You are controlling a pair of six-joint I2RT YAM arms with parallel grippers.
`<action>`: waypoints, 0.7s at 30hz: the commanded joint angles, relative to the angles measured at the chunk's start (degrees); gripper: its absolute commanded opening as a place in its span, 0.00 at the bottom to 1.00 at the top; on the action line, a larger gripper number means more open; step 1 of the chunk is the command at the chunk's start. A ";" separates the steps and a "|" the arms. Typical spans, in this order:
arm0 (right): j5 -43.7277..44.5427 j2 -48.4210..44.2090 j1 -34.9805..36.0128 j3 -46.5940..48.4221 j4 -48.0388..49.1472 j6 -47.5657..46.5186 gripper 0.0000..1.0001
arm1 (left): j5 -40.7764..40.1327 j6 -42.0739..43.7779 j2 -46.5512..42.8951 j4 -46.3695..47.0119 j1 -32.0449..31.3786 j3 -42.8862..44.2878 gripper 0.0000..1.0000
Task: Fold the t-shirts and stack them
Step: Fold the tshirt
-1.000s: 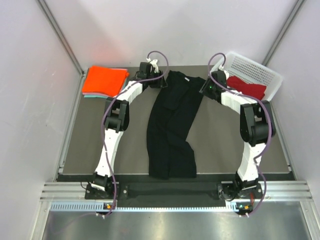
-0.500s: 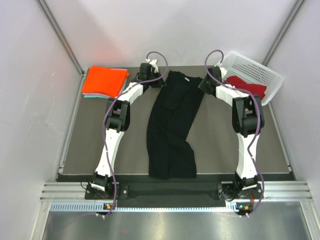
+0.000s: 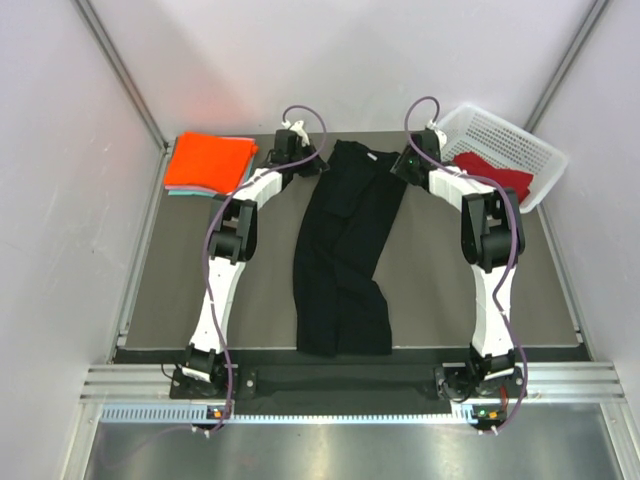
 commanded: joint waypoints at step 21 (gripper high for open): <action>-4.36 6.12 2.54 13.96 1.73 -8.31 0.47 | -9.16 -15.13 -7.69 14.48 6.56 -14.83 0.00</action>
